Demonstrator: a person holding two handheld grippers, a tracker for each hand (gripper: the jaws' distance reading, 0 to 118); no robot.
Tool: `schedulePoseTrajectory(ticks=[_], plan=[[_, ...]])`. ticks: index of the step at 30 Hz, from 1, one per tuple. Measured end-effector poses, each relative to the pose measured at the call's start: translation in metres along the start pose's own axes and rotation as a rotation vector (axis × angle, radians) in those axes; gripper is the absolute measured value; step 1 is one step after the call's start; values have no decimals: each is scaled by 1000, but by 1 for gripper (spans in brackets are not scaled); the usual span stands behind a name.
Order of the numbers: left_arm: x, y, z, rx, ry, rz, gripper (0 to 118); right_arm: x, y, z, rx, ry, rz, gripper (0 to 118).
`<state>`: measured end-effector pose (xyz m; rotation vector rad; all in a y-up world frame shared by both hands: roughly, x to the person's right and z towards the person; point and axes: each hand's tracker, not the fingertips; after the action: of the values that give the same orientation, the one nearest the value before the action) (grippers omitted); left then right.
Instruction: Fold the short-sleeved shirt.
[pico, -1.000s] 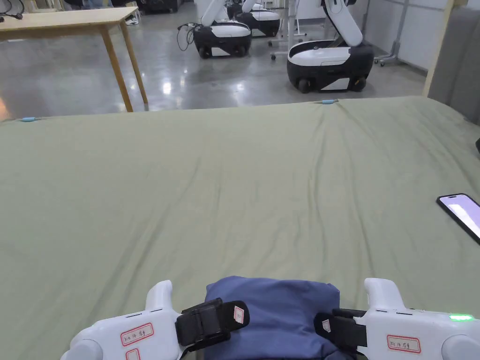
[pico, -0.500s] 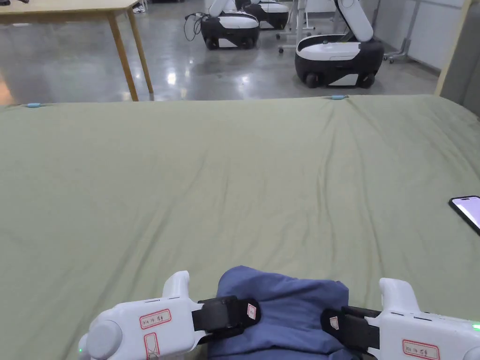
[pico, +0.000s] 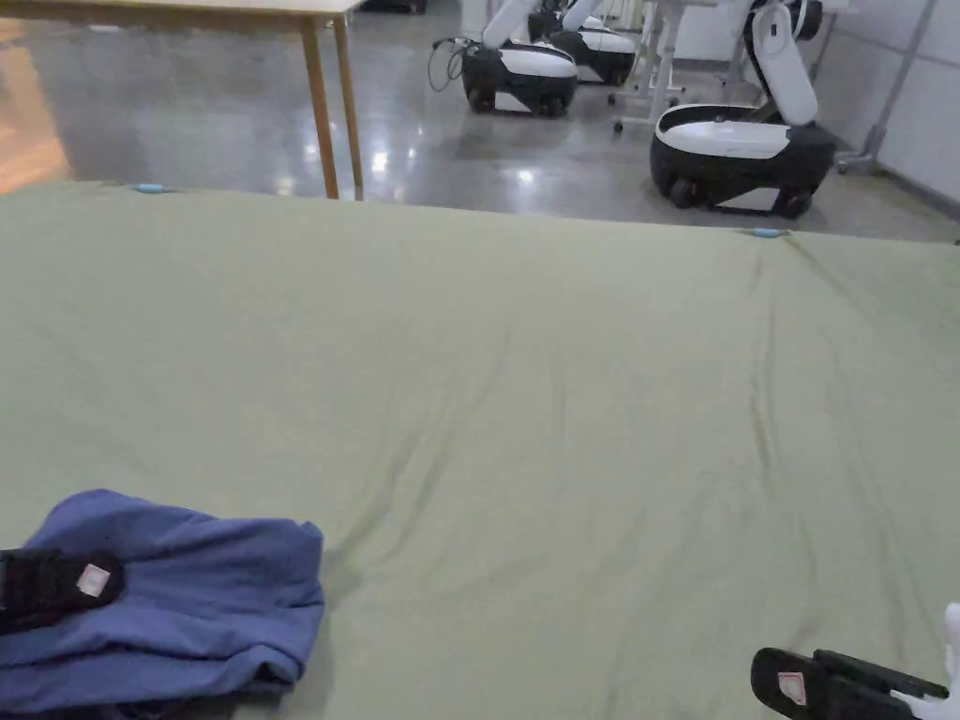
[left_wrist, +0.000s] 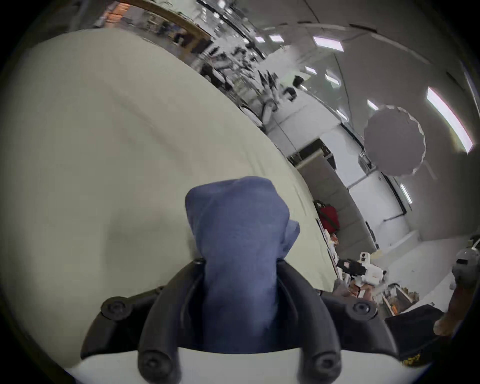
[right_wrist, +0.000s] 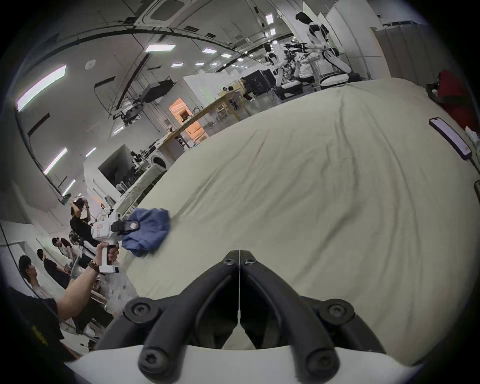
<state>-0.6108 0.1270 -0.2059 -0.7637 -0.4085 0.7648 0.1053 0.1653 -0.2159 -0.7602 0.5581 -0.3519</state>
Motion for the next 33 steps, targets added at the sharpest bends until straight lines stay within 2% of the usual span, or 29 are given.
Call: schedulePoseTrajectory(ticks=[5, 10, 11, 12, 13, 14, 15, 17, 20, 22, 25, 27, 30, 33], plan=[[-59, 25, 66, 39, 42, 116, 29, -8, 0, -13, -5, -13, -31, 1], [-56, 26, 53, -4, 23, 69, 29, -18, -3, -21, -10, -38, -46, 1], [-50, 27, 49, 1, 37, 44, 34, -19, -4, -21, -17, -43, -42, 1], [-46, 26, 48, -2, 62, 44, 54, -20, -4, -21, -25, -40, -33, 1], [-79, 46, 56, 3, 78, 54, 81, -22, -3, -21, -29, -41, -24, 1], [-80, 48, 62, 12, 44, 70, 109, -23, -3, -19, -30, -40, -18, 1], [-73, 50, 67, 52, -13, 76, 117, -22, -2, -17, -28, -36, -12, 1], [-64, 56, 91, 158, -40, 41, 118, -23, 1, -10, -13, -29, -8, 1], [-27, 47, 116, 213, -28, -7, 117, -20, 7, 4, 22, -9, 1, 1], [9, 30, 127, 240, -75, -48, 117, -18, 12, 15, 45, 12, 10, 1], [74, -12, 120, 295, -183, -88, 117, -13, 20, 34, 79, 41, 39, 1], [121, -44, 101, 358, -163, -147, 117, -5, 23, 45, 105, 31, 84, 1], [200, -92, 51, 434, 66, -217, 117, -2, 26, 58, 134, -32, 163, 1], [263, -135, -11, 531, 273, -368, 117, -2, 26, 68, 180, -124, 221, 1]])
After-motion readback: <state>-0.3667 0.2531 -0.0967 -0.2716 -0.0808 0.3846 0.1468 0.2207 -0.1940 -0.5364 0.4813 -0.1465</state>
